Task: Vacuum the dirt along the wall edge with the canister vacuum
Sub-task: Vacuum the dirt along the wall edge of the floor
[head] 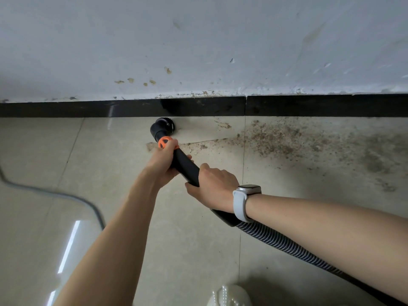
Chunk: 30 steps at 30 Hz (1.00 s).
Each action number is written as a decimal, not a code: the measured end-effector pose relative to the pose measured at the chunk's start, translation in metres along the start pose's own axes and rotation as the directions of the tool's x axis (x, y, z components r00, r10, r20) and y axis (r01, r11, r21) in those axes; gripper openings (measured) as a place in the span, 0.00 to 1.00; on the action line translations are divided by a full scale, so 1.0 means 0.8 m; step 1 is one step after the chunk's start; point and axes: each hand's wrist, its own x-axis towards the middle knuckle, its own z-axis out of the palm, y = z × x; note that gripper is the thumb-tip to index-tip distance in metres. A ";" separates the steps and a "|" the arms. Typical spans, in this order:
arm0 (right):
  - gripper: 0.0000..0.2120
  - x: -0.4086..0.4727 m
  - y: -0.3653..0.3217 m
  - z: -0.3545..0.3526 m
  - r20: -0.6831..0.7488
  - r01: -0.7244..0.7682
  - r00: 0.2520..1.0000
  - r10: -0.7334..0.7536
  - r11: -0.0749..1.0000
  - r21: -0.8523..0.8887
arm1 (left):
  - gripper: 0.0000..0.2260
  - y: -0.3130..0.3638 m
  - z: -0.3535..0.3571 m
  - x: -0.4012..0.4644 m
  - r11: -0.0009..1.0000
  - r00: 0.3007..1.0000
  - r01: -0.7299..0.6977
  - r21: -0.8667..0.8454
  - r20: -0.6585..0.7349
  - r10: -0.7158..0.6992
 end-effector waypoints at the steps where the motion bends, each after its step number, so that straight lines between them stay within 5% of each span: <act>1: 0.20 -0.004 0.005 -0.002 -0.003 -0.001 1.000 0.001 1.000 -0.003 | 0.06 -0.002 0.005 -0.003 1.000 1.000 0.003 0.003 0.004 -0.003; 8: 0.20 -0.028 0.033 -0.016 -0.009 -0.018 1.000 0.018 1.000 -0.023 | 0.12 -0.018 0.038 -0.018 1.000 1.000 0.002 -0.012 0.031 -0.001; 30: 0.16 -0.102 0.111 -0.060 -0.060 -0.173 0.984 0.169 0.983 -0.057 | 0.06 -0.059 0.144 -0.048 1.000 0.986 -0.005 0.006 0.168 0.004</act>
